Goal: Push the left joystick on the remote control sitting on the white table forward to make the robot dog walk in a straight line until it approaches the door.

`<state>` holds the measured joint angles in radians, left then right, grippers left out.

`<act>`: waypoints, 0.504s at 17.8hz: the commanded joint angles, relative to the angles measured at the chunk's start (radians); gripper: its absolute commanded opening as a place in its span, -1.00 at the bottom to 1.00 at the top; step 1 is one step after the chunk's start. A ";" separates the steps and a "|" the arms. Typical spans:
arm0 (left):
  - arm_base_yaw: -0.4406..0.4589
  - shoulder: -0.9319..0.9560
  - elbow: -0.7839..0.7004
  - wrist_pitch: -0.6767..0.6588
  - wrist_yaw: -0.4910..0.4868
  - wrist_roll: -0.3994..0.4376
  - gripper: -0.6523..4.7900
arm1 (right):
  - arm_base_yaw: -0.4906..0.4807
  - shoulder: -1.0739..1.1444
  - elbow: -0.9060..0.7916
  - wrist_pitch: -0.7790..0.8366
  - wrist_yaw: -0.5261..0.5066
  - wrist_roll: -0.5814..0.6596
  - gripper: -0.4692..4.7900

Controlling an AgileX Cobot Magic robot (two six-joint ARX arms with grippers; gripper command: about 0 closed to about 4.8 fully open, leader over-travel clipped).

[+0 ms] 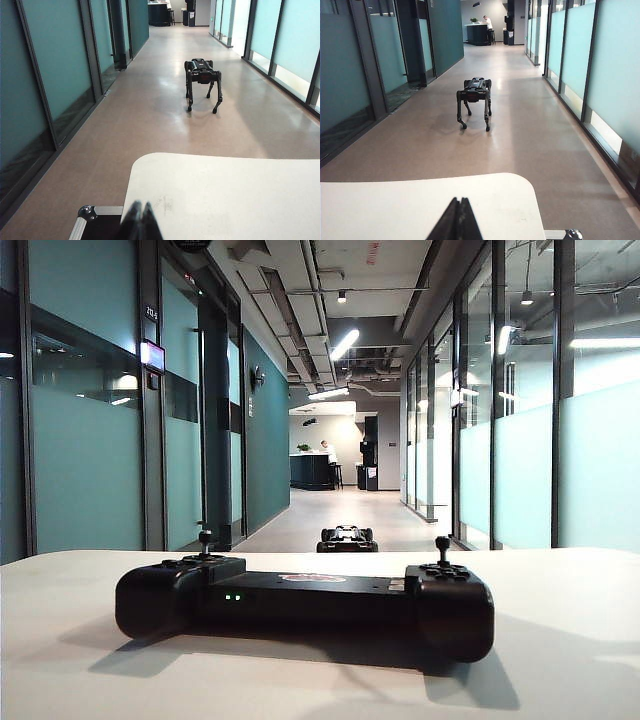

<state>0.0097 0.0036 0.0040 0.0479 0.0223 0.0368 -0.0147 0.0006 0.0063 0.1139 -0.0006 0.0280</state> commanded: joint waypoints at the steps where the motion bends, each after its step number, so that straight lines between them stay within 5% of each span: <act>1: 0.000 0.000 0.003 0.013 -0.003 0.005 -0.78 | -0.001 -0.003 -0.005 0.017 0.008 0.001 -0.82; 9: 0.000 0.000 0.010 0.091 -0.001 -0.013 -0.78 | 0.000 -0.003 0.032 0.030 0.021 0.002 -0.83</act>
<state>0.0097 0.0036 0.0040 0.0784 0.0223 0.0364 -0.0147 0.0006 0.0090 0.1162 0.0032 0.0280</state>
